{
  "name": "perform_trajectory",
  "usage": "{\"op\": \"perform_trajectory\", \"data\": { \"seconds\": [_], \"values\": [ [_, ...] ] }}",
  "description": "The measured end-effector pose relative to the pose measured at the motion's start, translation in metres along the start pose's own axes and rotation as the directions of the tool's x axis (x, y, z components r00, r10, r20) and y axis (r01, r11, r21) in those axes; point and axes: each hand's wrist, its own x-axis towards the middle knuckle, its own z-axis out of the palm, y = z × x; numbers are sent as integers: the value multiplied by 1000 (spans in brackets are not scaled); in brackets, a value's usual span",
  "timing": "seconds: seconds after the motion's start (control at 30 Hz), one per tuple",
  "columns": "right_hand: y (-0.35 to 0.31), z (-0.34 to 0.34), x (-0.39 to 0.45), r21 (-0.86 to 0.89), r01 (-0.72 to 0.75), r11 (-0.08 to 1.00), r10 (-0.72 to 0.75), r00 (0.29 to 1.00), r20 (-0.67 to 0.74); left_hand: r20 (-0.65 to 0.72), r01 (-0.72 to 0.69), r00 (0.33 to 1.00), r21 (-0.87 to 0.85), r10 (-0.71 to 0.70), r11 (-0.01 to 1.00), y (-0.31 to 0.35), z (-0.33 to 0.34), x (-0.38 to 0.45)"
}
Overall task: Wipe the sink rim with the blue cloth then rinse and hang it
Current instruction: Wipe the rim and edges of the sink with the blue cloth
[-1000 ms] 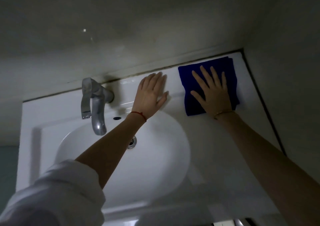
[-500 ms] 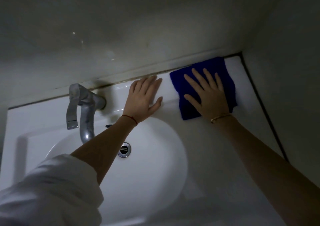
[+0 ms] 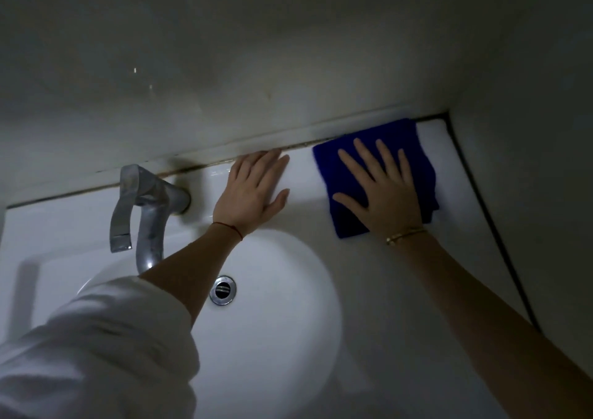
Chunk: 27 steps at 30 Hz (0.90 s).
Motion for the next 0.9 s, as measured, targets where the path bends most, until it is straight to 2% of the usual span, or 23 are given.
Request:
{"op": "perform_trajectory", "data": {
  "seconds": [0.1, 0.2, 0.27, 0.33, 0.4, 0.47, 0.63, 0.9],
  "values": [
    [30, -8, -14, 10, -184, 983, 184, 983, 19, -14, 6, 1000, -10, -6, 1000, 1, 0, -1],
    [10, -7, -4, 28, -296, 955, 296, 955, 6, -14, 11, 1000, -2, -11, 1000, 1, 0, 0],
    [-13, -5, 7, 39, -245, 969, 244, 969, 44, -15, 7, 1000, -1, -7, 1000, 2, 0, -1],
    [-26, -3, 11, 18, -127, 992, 125, 989, 84, -11, 4, 1000, -2, -4, 1000, 1, 0, -1],
    [-18, -3, 7, 15, -12, 1000, 10, 994, 107, -18, 2, 1000, 3, -2, 1000, 0, 1, -1],
    [3, -6, 0, 12, 5, 1000, -6, 996, 86, -29, 0, 1000, 3, 0, 1000, 0, 2, -2],
    [36, -16, -17, -21, -273, 962, 273, 961, 48, -47, -10, 999, -9, 10, 1000, -1, 5, -3],
    [13, -17, -100, -119, -394, 911, 404, 911, 81, -40, -24, 999, -37, 23, 999, 0, 1, -3]
  ]
}}
